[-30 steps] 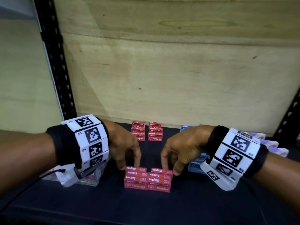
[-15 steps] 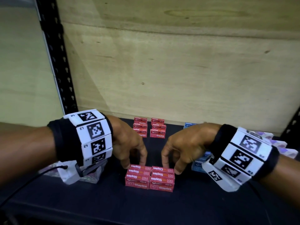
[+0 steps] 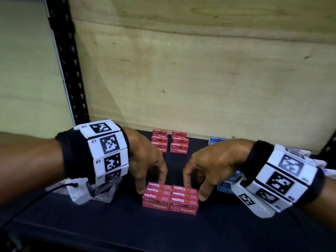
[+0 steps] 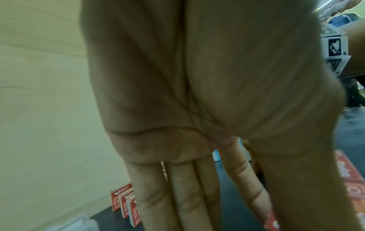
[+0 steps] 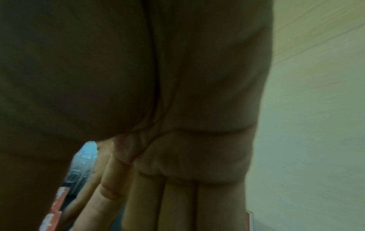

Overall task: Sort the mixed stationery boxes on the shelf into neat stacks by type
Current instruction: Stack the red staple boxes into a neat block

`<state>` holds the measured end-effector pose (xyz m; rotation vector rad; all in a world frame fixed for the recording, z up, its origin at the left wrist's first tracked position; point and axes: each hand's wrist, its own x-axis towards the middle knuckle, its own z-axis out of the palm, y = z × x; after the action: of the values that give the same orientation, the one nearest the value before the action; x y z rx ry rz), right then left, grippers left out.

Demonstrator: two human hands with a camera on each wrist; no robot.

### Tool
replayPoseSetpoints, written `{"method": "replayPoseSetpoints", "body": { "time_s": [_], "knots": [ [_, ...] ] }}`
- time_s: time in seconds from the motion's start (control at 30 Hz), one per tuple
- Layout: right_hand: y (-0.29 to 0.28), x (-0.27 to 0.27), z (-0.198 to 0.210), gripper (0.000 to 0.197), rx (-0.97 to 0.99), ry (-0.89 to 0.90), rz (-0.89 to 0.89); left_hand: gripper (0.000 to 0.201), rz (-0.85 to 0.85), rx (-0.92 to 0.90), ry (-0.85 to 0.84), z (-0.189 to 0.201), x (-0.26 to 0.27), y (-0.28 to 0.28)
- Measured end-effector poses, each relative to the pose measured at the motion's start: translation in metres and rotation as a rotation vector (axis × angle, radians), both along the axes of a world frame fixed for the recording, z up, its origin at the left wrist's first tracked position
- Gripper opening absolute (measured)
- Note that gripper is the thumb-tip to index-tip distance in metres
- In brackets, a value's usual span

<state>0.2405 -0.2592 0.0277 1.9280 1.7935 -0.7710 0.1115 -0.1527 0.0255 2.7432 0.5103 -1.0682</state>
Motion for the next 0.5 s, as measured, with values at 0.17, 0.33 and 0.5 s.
{"method": "replayPoseSetpoints", "body": {
  "time_s": [0.17,0.33,0.5],
  "knots": [
    [-0.001,0.000,0.000,0.037,0.004,0.006,0.008,0.050,-0.014,0.006,-0.012,-0.002,0.000,0.001],
    [0.000,0.000,0.002,0.043,-0.016,-0.030,0.016,0.055,-0.016,0.026,0.012,-0.001,0.002,0.002],
    [0.013,0.006,0.009,0.047,-0.028,-0.050,-0.034,0.053,0.059,-0.001,0.015,0.005,0.015,0.018]
  ]
}}
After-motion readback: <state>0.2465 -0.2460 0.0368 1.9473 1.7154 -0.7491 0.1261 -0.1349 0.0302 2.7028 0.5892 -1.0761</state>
